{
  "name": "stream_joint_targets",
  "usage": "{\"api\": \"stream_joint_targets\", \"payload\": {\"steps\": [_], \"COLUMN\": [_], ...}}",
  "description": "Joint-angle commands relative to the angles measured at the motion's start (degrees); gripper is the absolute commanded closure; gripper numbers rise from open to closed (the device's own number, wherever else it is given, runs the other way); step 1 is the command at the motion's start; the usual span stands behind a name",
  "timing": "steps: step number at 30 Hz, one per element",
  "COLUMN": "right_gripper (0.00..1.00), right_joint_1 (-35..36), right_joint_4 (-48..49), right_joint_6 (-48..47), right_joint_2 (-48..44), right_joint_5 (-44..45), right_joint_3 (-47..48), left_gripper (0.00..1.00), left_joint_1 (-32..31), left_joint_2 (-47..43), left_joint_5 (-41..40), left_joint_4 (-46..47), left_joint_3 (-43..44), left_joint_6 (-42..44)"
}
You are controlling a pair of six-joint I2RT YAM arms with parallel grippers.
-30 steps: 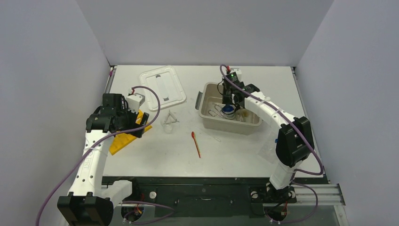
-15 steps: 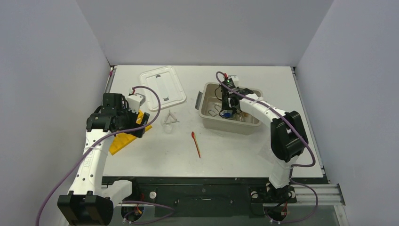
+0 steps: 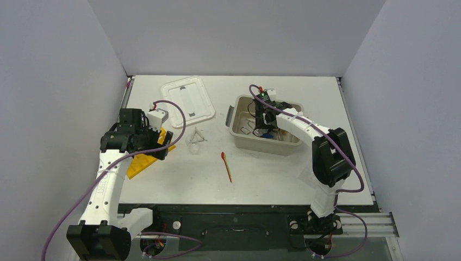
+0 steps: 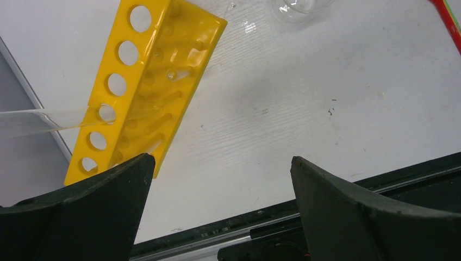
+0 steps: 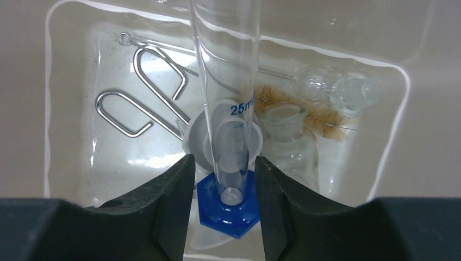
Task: Organize the chemistry lab equipment
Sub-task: Place the chemistry item in the storage box, then adjust the chemistry item in the storage box.
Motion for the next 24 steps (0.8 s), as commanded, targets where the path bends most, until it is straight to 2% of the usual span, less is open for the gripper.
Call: {"api": "stream_joint_targets", "payload": {"steps": [1,8,19,24], "right_gripper": [0.57,0.55,0.54,0.60], "right_joint_1": [2.5,3.6,1.2,1.1], "right_joint_4": [-1.9,-3.7,-2.1,-1.8], "right_joint_6": [-0.5,-1.8,-5.3,-7.2], "right_joint_2": [-6.6,-6.2,0.5,3.4], "right_joint_5": [6.3,8.5,10.2,10.2], "right_joint_3": [4.8,11.6,9.9,12.0], "left_gripper": [0.03,0.03,0.04,0.03], "left_joint_1": [0.4,0.4,0.4,0.4], "left_joint_2": [-1.2,-1.1,-1.1,-0.4], "left_joint_5": [1.0,1.1,0.4,0.7], "left_joint_4": [0.5,0.3,0.5,0.4], "left_joint_3": [0.4,1.1,1.2,1.8], "left_joint_6": [0.1,0.0,0.8,0.5]}}
